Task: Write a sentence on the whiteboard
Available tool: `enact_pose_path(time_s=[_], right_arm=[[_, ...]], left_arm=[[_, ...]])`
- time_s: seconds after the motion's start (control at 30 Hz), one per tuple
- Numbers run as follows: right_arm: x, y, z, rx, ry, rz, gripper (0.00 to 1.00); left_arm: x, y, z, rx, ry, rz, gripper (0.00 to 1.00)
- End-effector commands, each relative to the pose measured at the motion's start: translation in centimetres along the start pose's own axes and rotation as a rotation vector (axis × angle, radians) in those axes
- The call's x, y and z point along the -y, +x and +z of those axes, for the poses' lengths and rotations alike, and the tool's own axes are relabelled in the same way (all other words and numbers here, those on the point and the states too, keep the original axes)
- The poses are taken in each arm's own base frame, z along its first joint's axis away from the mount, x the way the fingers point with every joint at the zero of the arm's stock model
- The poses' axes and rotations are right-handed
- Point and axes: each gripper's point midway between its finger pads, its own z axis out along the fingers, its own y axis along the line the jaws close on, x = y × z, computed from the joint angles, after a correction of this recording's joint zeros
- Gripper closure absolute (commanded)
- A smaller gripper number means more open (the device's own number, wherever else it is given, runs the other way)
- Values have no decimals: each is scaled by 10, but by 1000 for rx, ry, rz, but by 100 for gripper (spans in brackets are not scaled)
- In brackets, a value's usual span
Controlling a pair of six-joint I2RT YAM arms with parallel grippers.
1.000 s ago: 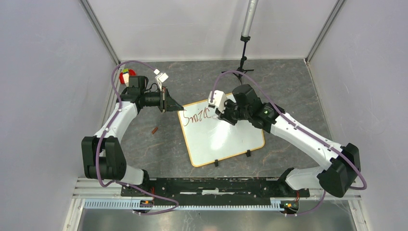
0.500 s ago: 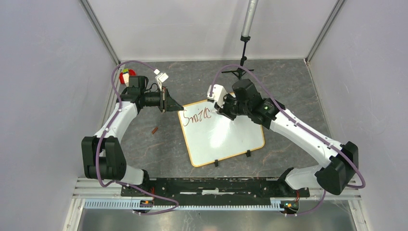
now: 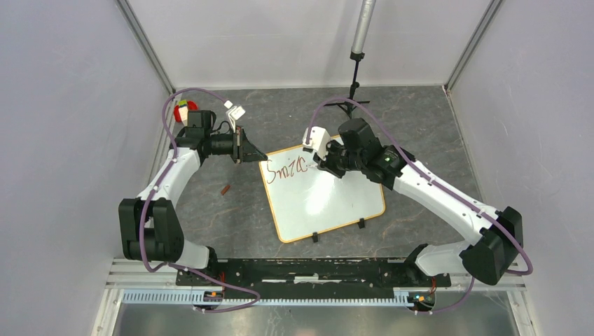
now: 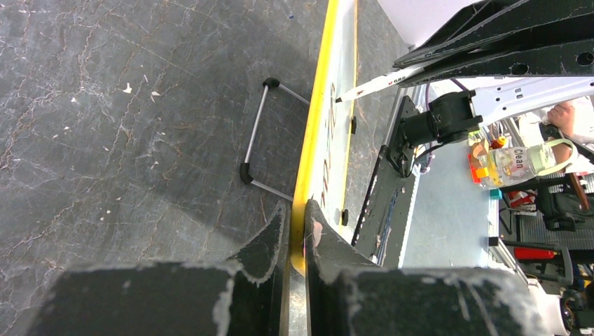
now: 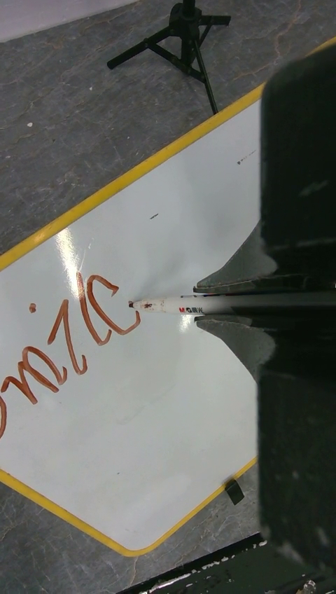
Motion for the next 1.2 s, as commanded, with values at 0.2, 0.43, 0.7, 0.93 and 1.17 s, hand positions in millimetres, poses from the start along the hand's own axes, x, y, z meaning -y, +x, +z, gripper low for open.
enact_pose_path(time_s=[0.2,0.43,0.7,0.93,1.17], right_arm=[[1,-31,-3,86,-16,0,100],[5,-39,1,95,-9,-8,100],[7,-34,9,76,-4,-14,100],[13,-28,9,52,27,-28,100],[20,-17,2,27,59,-26,100]], left_arm=[[0,-6,2,8,-7,8,98],[1,-6,2,7,-3,9,98],[0,-6,2,7,-4,10,97],[0,-6,3,6,-3,6,97],[-1,-5,3,5,-5,5,97]])
